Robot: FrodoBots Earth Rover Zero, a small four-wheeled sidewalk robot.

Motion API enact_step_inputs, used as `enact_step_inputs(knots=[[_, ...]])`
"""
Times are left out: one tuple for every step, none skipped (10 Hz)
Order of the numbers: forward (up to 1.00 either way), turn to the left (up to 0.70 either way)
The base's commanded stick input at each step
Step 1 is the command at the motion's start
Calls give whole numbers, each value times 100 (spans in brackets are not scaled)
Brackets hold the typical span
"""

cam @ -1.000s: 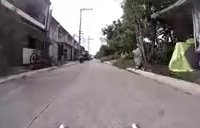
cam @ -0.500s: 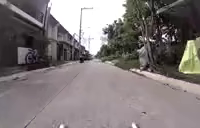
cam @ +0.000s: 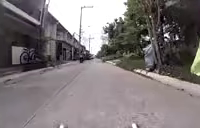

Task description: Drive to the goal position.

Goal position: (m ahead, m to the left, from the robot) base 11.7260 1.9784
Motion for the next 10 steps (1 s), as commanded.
enact_step_inputs(knots=[[100,1],[100,1],[100,1],[100,1],[100,1],[100,-39],[100,-39],[100,-9],[100,1],[100,1]])
